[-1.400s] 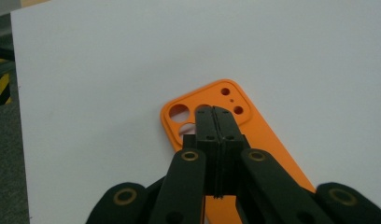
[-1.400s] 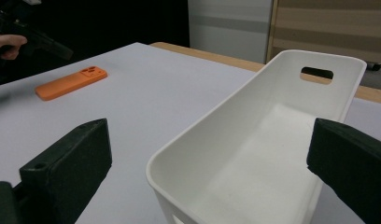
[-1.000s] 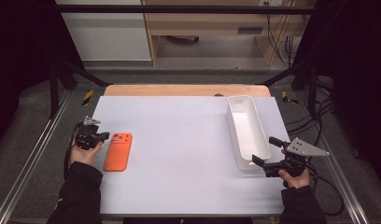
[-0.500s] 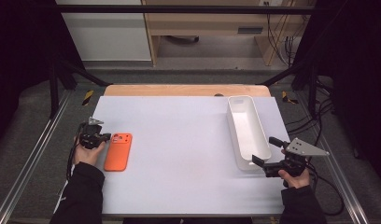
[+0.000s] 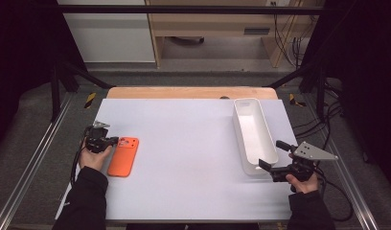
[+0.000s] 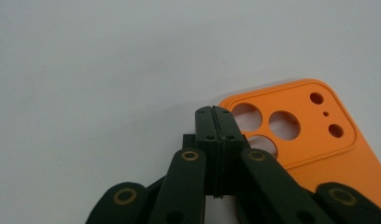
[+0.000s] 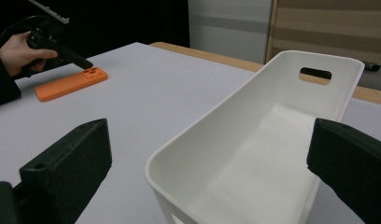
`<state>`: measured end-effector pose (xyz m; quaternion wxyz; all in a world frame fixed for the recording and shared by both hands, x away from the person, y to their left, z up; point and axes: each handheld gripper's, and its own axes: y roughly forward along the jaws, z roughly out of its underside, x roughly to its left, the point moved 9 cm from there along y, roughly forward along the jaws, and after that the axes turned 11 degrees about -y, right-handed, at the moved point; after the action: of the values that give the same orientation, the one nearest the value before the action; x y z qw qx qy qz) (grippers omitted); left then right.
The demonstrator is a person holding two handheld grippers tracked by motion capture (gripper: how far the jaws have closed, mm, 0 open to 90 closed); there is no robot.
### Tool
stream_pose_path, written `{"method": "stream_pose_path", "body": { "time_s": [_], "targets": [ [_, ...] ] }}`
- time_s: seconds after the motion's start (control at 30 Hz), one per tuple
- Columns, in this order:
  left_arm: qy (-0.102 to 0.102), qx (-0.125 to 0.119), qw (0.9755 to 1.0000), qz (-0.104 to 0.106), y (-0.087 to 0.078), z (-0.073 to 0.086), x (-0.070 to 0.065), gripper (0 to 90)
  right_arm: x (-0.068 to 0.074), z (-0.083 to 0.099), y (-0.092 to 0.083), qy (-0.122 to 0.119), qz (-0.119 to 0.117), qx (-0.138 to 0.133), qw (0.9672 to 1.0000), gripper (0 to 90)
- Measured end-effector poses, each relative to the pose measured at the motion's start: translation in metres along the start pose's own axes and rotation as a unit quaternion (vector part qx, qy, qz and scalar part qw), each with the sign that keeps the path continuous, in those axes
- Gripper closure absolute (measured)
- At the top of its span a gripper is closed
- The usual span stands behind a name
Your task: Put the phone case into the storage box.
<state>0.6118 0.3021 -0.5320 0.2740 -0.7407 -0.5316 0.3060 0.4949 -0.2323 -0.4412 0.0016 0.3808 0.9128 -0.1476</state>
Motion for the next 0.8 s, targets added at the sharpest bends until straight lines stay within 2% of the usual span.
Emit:
{"method": "stream_pose_path", "body": {
  "time_s": [0.03,0.1,0.17,0.23,0.27,0.37,0.4,0.43,0.57,0.6,0.63,0.67,0.73,0.8],
  "targets": [
    [-0.002,-0.001,0.9999,0.011,0.001,0.0,-0.004,90.0,0.0,0.0,0.0,-0.001,0.001,0.0,1.0,0.5],
    [0.013,0.001,0.9999,0.001,0.001,0.0,-0.008,90.0,0.0,0.0,-0.001,0.001,0.001,-0.001,1.0,0.5],
    [0.01,0.001,0.9998,0.016,0.002,0.001,-0.014,90.0,0.0,-0.001,-0.001,0.0,0.001,-0.001,1.0,0.5],
    [0.019,0.001,0.9998,0.008,0.002,0.0,-0.016,90.0,0.0,-0.001,-0.001,0.0,0.001,-0.001,1.0,0.5],
    [0.015,0.002,0.9995,0.028,0.002,0.001,-0.021,90.0,0.0,-0.001,-0.001,0.0,0.0,-0.001,1.0,0.5],
    [0.03,-0.001,0.9992,0.028,0.003,0.001,-0.026,90.0,0.0,-0.001,-0.001,0.0,0.001,-0.001,1.0,0.5],
    [0.031,0.004,0.9986,0.043,0.003,0.002,-0.031,90.0,0.0,-0.001,-0.001,0.0,0.001,-0.001,1.0,0.5],
    [0.034,0.004,0.9983,0.046,0.003,0.003,-0.034,90.0,0.0,-0.001,-0.001,0.001,0.0,-0.001,1.0,0.5],
    [0.055,0.008,0.9971,0.052,0.004,0.005,-0.044,90.0,0.0,-0.001,-0.001,0.0,0.001,-0.003,1.0,0.5],
    [0.06,0.009,0.997,0.049,0.003,0.005,-0.046,90.0,-0.001,-0.001,-0.002,-0.002,0.001,-0.004,1.0,0.5],
    [0.062,0.009,0.9967,0.051,0.003,0.006,-0.048,90.0,-0.001,-0.001,-0.002,-0.002,0.001,-0.003,1.0,0.5],
    [0.062,0.009,0.996,0.063,0.003,0.007,-0.053,90.0,0.0,-0.001,-0.002,-0.001,0.001,-0.003,1.0,0.5],
    [0.074,0.01,0.9955,0.059,0.003,0.008,-0.057,90.0,0.0,-0.001,-0.001,-0.001,0.001,-0.003,1.0,0.5],
    [0.077,0.01,0.9947,0.068,0.002,0.008,-0.062,90.0,0.0,-0.001,-0.001,-0.001,0.0,-0.003,1.0,0.5]
  ]
}}
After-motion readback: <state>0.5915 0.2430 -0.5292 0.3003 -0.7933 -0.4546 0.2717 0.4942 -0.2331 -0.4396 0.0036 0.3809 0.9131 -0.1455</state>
